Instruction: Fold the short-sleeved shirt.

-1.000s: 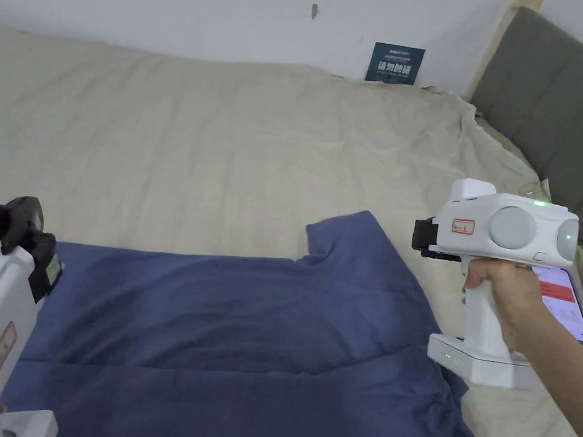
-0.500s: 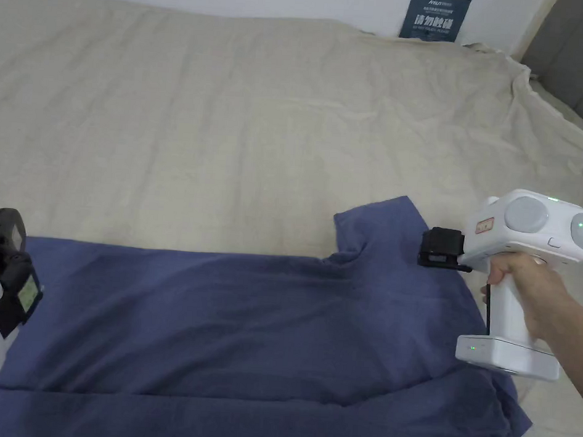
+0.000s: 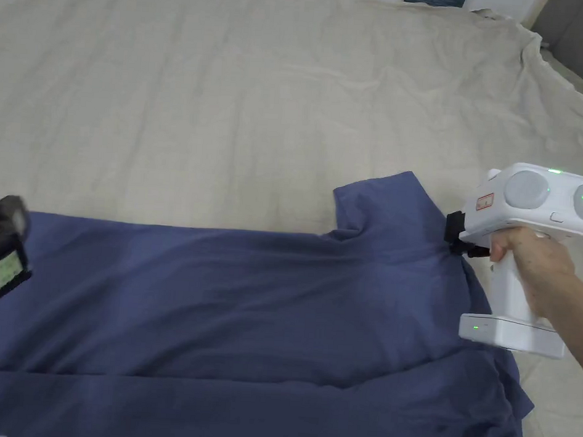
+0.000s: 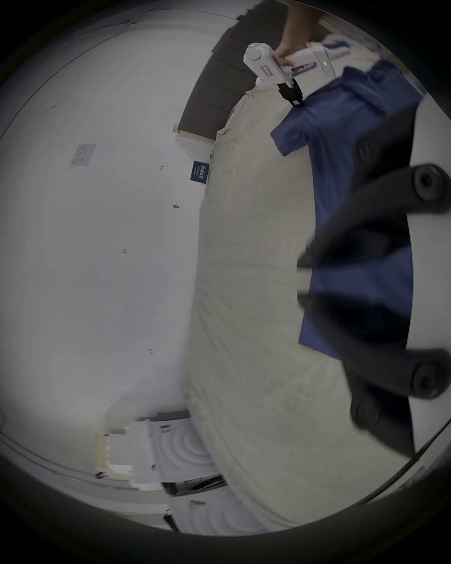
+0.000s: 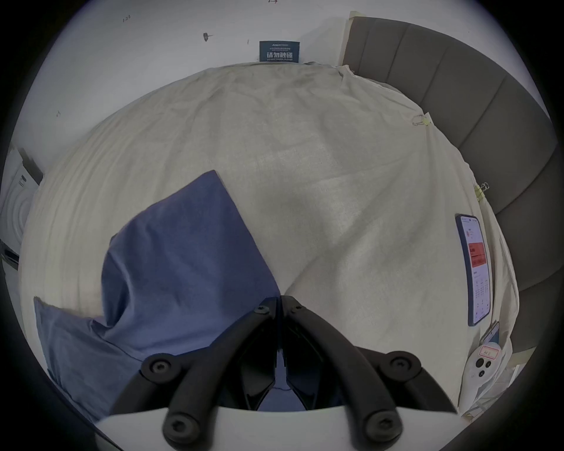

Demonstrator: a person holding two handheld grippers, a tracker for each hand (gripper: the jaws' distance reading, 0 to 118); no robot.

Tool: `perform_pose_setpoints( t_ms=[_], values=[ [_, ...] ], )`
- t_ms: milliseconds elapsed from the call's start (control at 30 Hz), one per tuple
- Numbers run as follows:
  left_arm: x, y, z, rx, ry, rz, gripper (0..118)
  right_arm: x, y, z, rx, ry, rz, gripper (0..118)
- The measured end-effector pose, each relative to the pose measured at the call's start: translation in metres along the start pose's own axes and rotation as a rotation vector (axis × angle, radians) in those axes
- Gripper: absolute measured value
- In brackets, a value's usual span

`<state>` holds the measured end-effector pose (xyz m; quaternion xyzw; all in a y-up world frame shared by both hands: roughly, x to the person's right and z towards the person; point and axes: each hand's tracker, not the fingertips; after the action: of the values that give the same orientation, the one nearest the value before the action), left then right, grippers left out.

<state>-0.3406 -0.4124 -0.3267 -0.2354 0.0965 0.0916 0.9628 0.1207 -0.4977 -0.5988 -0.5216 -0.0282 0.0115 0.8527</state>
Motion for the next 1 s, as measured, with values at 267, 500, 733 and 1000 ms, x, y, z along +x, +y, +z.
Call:
perform_pose_setpoints(
  t_ms=[267, 500, 733, 1000],
  values=[
    [-0.052, 0.063, -0.067, -0.228, 0.061, 0.01, 118, 0.0, 0.0, 0.019, 0.052, 0.036, 0.025, 1],
    [-0.081, 0.067, -0.153, -0.509, 0.179, -0.048, 118, -0.007, -0.003, 0.024, 0.062, 0.045, 0.039, 1],
    [-0.076, 0.042, -0.197, -0.623, 0.262, -0.051, 88, -0.005, -0.005, 0.023, 0.054, 0.052, 0.048, 1],
    [-0.065, 0.026, -0.216, -0.66, 0.269, -0.097, 46, -0.003, -0.005, 0.024, 0.051, 0.058, 0.057, 1]
  ],
)
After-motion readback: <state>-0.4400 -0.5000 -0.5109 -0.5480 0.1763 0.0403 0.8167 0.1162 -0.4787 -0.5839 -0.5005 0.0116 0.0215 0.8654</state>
